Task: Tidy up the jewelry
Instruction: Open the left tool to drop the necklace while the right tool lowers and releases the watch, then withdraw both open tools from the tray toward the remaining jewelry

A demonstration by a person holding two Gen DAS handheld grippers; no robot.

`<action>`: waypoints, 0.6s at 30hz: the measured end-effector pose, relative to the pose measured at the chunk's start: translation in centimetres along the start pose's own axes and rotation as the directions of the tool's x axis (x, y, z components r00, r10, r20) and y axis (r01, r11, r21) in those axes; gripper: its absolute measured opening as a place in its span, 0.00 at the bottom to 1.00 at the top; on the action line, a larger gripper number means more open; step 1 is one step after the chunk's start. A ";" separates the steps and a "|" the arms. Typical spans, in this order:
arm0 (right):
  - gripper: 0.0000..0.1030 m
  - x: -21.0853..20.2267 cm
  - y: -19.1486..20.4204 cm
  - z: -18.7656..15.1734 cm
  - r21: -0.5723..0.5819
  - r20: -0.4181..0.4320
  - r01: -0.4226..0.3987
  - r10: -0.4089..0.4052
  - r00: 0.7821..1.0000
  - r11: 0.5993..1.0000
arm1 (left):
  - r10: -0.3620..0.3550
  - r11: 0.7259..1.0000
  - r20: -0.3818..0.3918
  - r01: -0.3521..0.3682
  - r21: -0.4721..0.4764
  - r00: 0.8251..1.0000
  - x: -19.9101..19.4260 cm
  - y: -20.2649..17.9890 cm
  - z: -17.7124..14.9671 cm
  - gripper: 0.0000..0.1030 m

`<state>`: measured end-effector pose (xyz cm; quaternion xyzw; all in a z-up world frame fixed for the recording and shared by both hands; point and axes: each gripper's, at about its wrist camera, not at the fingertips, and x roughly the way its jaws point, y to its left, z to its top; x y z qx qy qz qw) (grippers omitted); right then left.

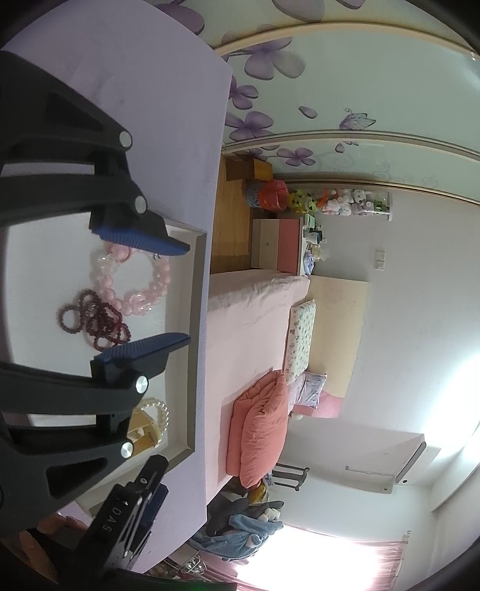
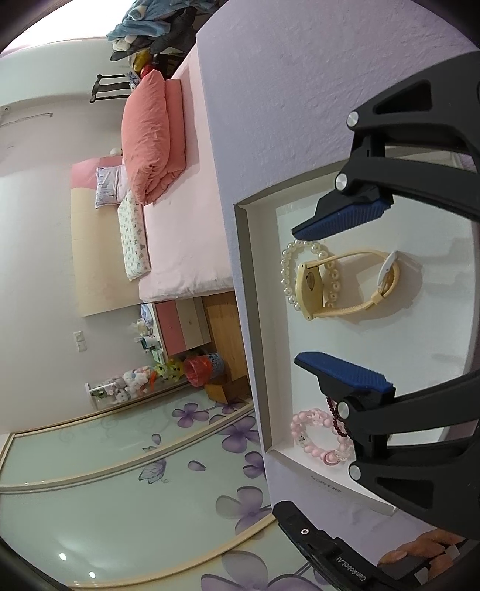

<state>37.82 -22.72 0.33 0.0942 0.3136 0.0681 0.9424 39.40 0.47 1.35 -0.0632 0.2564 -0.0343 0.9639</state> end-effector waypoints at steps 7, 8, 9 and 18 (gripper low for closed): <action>0.78 -3.6 -0.3 -1.0 -0.035 0.065 0.001 0.001 0.998 0.999 | -0.016 1.000 0.011 0.016 -0.018 1.000 -3.7 0.7 -1.7 0.51; 0.81 -4.2 -0.3 -1.3 -0.041 0.074 0.001 0.002 0.997 0.999 | -0.015 1.000 0.012 0.016 -0.019 1.000 -4.3 0.8 -2.0 0.53; 0.83 -4.6 -0.4 -1.5 -0.047 0.082 0.001 0.003 0.997 0.999 | -0.017 1.000 0.013 0.017 -0.022 1.000 -4.9 0.8 -2.3 0.56; 0.96 -9.3 -1.1 -4.5 -0.088 0.124 -0.028 0.039 0.992 0.996 | -0.017 0.998 0.072 0.021 -0.051 0.997 -11.0 1.1 -4.8 0.86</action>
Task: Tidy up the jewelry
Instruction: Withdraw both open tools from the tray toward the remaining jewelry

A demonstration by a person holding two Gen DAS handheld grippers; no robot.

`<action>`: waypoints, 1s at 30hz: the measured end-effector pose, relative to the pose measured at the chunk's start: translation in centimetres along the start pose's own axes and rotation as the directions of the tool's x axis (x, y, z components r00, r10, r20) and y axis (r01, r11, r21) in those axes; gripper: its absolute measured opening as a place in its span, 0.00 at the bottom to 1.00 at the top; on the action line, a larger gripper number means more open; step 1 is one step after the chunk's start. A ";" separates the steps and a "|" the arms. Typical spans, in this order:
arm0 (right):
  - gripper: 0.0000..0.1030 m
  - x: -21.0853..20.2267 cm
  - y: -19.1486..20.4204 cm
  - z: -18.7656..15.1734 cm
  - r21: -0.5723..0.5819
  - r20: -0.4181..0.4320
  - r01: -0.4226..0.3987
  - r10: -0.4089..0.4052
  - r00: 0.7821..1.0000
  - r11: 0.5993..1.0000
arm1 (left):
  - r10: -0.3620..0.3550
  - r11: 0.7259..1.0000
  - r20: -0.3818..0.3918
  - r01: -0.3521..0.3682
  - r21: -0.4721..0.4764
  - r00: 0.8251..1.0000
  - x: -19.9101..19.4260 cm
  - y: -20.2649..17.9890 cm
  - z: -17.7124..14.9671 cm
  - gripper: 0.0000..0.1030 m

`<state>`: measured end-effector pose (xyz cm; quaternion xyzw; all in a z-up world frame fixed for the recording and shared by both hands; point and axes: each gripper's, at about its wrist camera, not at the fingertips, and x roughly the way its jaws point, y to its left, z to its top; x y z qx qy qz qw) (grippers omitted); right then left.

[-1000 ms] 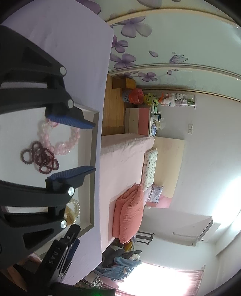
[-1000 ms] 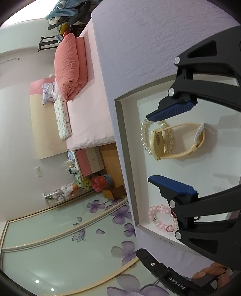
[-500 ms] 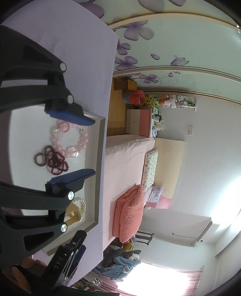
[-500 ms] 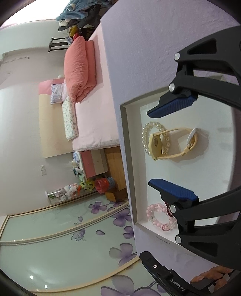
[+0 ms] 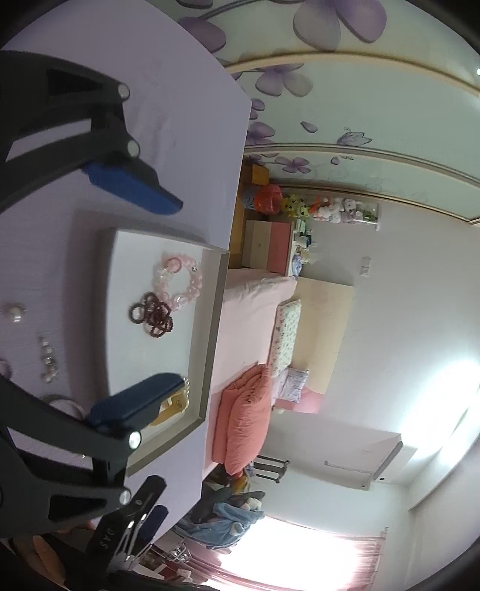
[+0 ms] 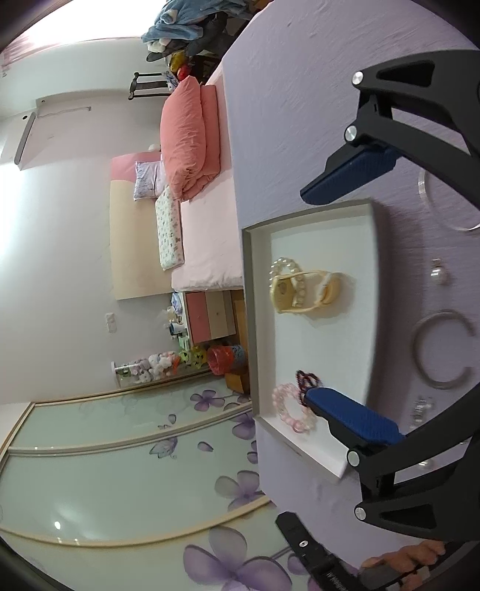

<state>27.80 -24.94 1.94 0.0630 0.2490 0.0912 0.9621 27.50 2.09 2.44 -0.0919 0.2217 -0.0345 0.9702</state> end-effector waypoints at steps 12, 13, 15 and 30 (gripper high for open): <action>0.98 -5.8 -2.3 -4.4 -0.037 -0.010 0.040 -0.040 0.999 0.999 | -0.005 0.997 0.038 0.003 0.072 0.999 -6.1 -1.1 -4.3 0.96; 0.98 -6.0 -2.6 -4.8 -0.033 -0.016 0.047 -0.047 0.999 0.998 | -0.005 0.998 0.030 0.003 0.070 1.000 -6.3 -1.1 -4.6 0.96; 0.98 -6.2 -3.4 -5.6 -0.018 -0.042 0.062 -0.063 0.997 0.998 | -0.006 0.998 0.019 0.005 0.064 1.000 -6.4 -1.0 -5.1 0.96; 0.98 -3.5 -5.6 -8.2 0.009 -0.244 0.143 -0.136 0.960 0.990 | 0.024 0.998 -0.042 -0.022 0.061 0.999 -4.6 -0.8 -6.8 0.96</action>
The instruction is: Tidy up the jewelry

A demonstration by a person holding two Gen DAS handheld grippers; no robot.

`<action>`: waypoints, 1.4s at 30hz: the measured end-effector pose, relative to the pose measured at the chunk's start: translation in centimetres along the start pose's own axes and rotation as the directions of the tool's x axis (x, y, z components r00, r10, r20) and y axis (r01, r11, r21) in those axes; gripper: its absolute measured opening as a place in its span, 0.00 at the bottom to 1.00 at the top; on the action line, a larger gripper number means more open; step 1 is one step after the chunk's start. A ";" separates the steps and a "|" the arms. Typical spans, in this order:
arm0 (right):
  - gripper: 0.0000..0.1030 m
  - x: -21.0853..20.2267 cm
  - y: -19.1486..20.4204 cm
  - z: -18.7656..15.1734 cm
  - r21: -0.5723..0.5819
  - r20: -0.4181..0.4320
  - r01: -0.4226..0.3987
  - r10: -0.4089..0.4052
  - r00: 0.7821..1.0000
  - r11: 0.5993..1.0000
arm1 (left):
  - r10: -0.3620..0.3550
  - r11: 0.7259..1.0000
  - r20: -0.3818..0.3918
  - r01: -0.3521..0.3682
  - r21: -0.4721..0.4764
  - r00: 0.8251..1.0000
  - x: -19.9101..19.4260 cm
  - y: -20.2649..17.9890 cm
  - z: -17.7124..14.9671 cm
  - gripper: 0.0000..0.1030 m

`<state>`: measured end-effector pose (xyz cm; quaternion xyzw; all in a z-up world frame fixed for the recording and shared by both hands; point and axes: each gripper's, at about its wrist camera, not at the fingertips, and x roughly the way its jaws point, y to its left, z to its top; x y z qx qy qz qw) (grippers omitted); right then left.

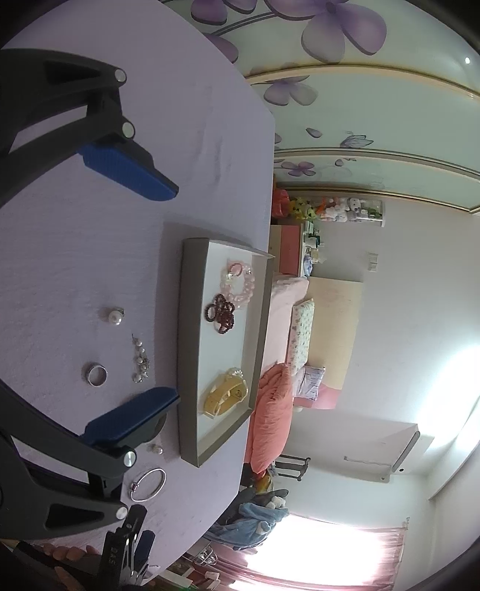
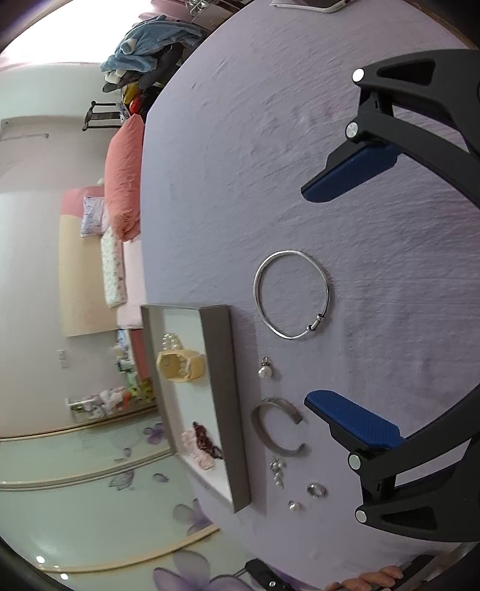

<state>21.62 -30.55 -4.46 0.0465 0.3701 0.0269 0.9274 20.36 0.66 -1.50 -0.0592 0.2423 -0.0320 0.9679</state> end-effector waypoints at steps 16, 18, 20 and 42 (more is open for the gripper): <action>0.82 4.3 0.5 0.9 -0.031 -0.163 0.068 -0.072 0.984 0.997 | -0.001 1.000 -0.006 0.001 0.007 1.000 0.5 0.0 0.0 0.96; 0.81 4.3 0.5 1.0 -0.034 -0.159 0.066 -0.071 0.985 0.997 | -0.001 1.000 -0.010 0.001 0.007 1.000 0.5 0.0 0.0 0.96; 0.72 4.2 0.6 1.1 -0.040 -0.152 0.061 -0.067 0.986 0.997 | 0.000 1.000 -0.016 0.000 0.004 1.000 0.6 0.0 -0.1 0.96; 0.67 1.8 -0.9 -0.5 -0.042 -0.148 0.047 -0.053 0.988 0.998 | -0.108 0.980 -0.287 0.151 0.133 0.952 3.2 -5.1 -2.6 0.74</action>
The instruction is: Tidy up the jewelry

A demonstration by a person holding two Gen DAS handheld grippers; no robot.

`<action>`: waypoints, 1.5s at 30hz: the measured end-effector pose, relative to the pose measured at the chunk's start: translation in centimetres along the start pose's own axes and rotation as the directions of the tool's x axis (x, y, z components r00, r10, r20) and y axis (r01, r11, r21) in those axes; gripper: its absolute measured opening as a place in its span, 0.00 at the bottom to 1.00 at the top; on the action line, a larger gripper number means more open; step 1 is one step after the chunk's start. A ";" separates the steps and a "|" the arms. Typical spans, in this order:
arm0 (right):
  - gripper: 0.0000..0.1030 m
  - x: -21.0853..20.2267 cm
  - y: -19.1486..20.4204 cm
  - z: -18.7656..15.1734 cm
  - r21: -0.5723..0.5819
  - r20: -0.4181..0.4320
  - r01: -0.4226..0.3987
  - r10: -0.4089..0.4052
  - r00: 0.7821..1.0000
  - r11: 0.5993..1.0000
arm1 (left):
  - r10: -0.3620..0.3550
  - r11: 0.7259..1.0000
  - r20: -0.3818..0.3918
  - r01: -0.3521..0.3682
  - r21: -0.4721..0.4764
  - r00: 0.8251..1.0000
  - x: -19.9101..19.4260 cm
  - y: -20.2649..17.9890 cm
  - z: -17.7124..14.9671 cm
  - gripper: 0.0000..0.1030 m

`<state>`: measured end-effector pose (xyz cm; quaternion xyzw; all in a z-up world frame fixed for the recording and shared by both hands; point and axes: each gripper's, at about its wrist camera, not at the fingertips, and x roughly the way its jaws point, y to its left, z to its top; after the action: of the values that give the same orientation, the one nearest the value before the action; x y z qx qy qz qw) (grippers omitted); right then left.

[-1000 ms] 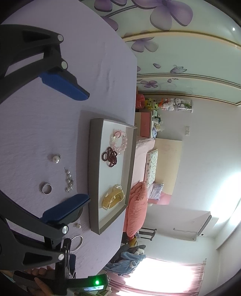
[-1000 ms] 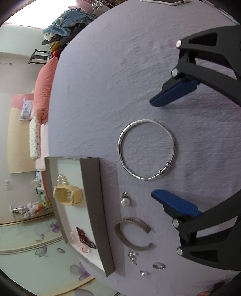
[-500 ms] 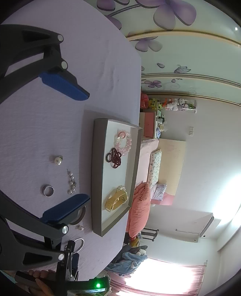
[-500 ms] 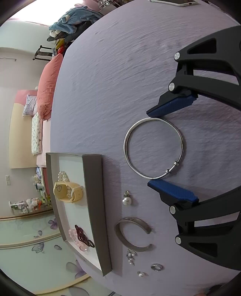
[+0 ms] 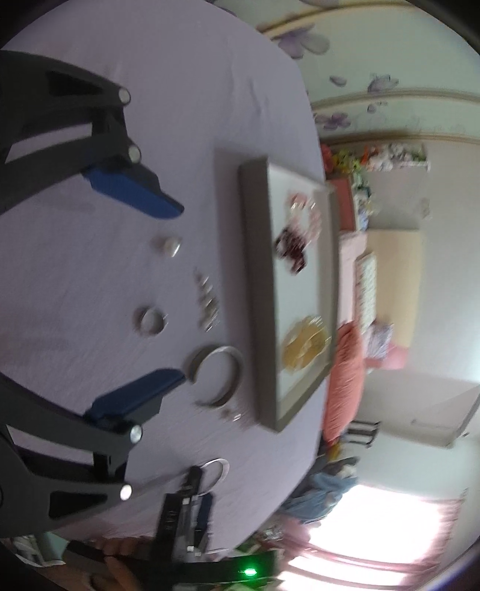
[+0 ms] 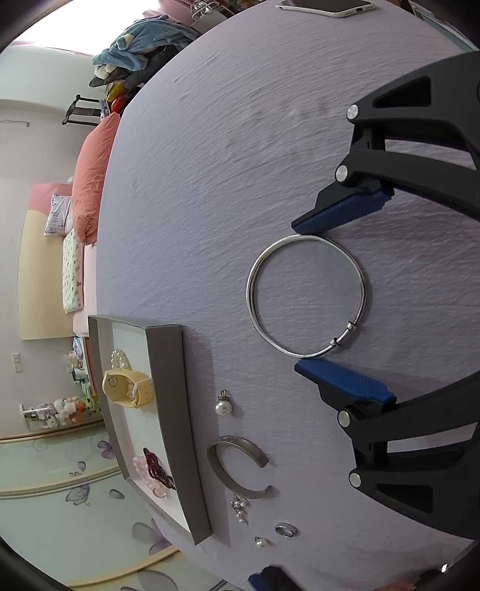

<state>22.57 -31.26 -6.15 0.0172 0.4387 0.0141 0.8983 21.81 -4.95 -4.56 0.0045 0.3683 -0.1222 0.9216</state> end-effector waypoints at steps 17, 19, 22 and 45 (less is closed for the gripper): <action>0.67 -0.1 0.0 0.1 0.003 0.000 -0.004 0.004 1.000 1.000 | 0.003 0.999 -0.143 0.002 0.038 0.990 4.1 -2.5 -0.2 0.36; 0.67 -0.1 0.0 0.0 0.002 -0.001 -0.003 0.003 1.000 1.000 | 0.009 0.999 -0.144 -0.004 0.040 0.990 4.1 -2.5 -0.2 0.36; 0.67 -0.1 -0.1 0.1 0.001 -0.001 -0.004 0.004 1.000 1.000 | 0.012 0.999 -0.145 -0.006 0.041 0.989 4.2 -2.6 -0.1 0.35; 0.66 0.0 0.1 0.3 -0.008 0.001 -0.002 0.002 1.000 1.000 | 0.013 1.000 -0.139 -0.012 0.013 0.990 3.8 -1.7 -0.2 0.21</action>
<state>22.79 -31.15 -5.95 0.0140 0.4382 0.0168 0.8986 23.97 -7.43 -7.18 0.0210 0.4307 -0.1181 0.8945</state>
